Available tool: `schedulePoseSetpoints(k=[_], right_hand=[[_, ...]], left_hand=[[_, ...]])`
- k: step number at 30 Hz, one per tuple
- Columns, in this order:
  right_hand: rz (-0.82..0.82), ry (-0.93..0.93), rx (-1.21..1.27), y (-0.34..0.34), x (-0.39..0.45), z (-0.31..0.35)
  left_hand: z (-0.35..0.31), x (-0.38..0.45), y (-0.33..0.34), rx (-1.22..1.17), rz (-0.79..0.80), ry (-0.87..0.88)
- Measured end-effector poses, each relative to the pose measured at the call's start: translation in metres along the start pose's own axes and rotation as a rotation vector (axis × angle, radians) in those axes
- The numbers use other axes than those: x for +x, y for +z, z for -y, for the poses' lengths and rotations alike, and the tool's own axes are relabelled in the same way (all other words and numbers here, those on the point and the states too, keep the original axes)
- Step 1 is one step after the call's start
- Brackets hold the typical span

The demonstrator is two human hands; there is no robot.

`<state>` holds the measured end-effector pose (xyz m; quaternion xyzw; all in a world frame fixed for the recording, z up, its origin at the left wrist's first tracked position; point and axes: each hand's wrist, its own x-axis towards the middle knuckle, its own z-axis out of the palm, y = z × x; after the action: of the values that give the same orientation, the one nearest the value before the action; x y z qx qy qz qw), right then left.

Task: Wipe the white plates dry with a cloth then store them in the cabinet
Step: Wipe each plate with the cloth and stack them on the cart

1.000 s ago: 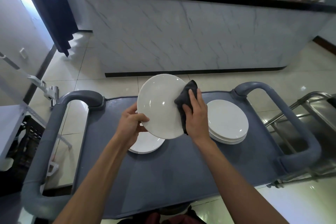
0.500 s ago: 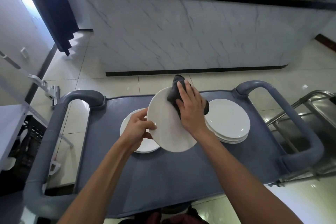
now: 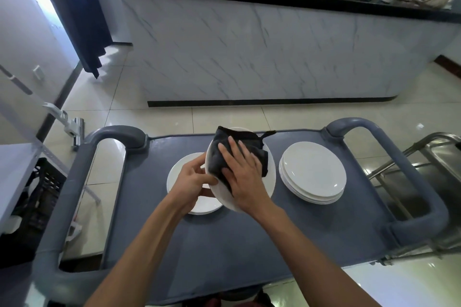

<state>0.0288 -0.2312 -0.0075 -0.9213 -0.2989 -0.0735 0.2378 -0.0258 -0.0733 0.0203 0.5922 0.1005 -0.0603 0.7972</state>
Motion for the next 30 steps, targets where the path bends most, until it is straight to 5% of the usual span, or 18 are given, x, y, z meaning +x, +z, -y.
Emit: schedulePoseSetpoints(k=[13,30], right_hand=[[-0.033,0.008,-0.008,-0.006,0.025,0.014],[-0.018,0.178,-0.073,-0.015,0.025,-0.004]], left_hand=[[-0.004,-0.002,-0.008,-0.053,0.043,-0.01],[-0.014,0.003,-0.008,-0.189,-0.255,0.028]])
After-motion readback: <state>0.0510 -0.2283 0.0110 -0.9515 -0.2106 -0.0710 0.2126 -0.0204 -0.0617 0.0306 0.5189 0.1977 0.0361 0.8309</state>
